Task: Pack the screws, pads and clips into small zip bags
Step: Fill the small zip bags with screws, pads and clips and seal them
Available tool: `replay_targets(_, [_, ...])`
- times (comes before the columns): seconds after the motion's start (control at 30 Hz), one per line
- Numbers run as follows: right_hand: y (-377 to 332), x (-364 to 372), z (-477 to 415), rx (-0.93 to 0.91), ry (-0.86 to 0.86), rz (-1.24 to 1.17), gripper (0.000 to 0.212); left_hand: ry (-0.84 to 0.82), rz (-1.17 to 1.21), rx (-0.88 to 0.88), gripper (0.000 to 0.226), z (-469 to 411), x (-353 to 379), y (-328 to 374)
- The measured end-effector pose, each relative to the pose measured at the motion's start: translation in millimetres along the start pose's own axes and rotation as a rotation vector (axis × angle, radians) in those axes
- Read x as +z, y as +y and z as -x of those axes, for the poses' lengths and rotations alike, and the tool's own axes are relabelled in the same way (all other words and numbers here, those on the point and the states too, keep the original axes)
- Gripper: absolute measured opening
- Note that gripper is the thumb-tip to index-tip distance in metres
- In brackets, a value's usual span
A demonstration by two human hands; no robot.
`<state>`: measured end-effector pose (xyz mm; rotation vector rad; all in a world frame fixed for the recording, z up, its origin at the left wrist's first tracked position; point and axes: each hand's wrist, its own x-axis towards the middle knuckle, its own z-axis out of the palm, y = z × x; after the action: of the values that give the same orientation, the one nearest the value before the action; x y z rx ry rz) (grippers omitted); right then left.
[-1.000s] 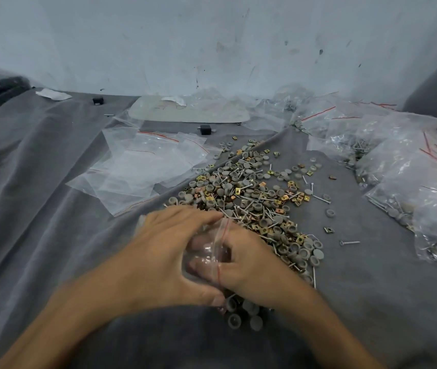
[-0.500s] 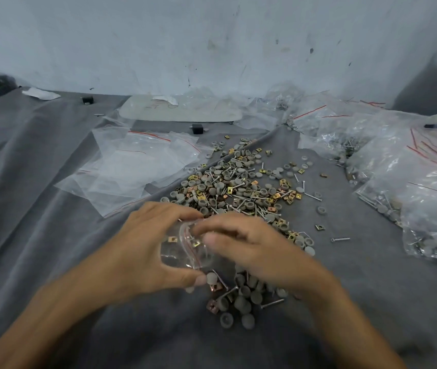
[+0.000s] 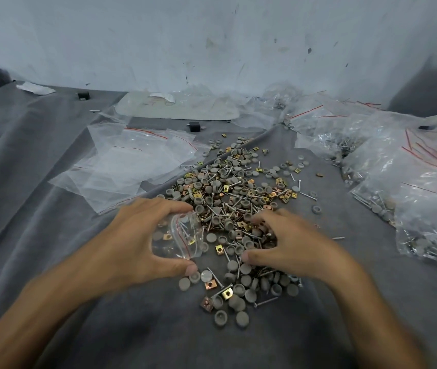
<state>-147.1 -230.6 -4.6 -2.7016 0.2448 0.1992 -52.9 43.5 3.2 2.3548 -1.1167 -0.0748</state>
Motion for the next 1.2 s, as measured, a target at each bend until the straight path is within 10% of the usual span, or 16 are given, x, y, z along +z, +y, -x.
replay_targets(0.57, [-6.2,9.4,-18.8,-0.067,0.383,-0.334,0.011,0.016,0.029,-0.008,0.090,1.4,-3.0,-4.5])
replay_targets(1.2, [-11.9,-2.5,-13.7,-0.059,0.225,-1.148,0.013,-0.003,0.023,-0.033,0.082,1.1,-3.2,-1.1])
